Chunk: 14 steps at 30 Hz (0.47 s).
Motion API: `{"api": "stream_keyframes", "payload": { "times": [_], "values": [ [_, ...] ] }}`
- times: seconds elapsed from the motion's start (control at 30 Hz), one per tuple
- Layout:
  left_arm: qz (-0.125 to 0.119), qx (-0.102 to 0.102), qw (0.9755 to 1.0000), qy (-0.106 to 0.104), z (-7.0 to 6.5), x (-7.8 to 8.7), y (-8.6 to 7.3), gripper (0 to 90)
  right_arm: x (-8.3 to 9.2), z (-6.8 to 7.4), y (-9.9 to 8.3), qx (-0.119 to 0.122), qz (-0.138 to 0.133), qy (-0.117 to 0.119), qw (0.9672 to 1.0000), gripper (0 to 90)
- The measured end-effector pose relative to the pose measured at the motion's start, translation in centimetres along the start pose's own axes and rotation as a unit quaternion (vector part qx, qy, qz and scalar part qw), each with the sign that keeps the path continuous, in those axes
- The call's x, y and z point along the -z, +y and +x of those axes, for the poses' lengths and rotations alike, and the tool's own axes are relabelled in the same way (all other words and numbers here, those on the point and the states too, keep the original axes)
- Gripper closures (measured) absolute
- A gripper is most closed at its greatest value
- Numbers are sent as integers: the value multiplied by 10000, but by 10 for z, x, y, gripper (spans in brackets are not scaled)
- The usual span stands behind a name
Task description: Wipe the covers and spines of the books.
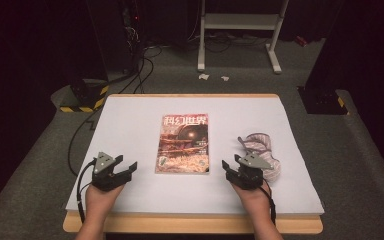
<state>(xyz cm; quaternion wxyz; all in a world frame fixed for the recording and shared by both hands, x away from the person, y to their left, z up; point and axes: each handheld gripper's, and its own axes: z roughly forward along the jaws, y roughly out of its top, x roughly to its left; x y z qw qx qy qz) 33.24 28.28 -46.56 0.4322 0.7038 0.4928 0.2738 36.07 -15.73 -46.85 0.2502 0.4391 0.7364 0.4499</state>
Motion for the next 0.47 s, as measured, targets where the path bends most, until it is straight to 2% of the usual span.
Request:
{"api": "stream_keyframes", "payload": {
  "times": [0.17, 0.23, 0.47],
  "values": [
    [-130, 218, 9996, 133, 14, 9, 0, 327, 11, -18, -1, -171, -112, -191, 9996, 451],
    [-103, 189, 9996, 185, 16, 10, -1, 327, 14, -24, -2, -251, -120, -228, 9994, 449],
    [-105, 230, 9995, 170, 16, 9, -2, 326, 14, -26, -2, -253, -138, -255, 9993, 447]
  ]
}}
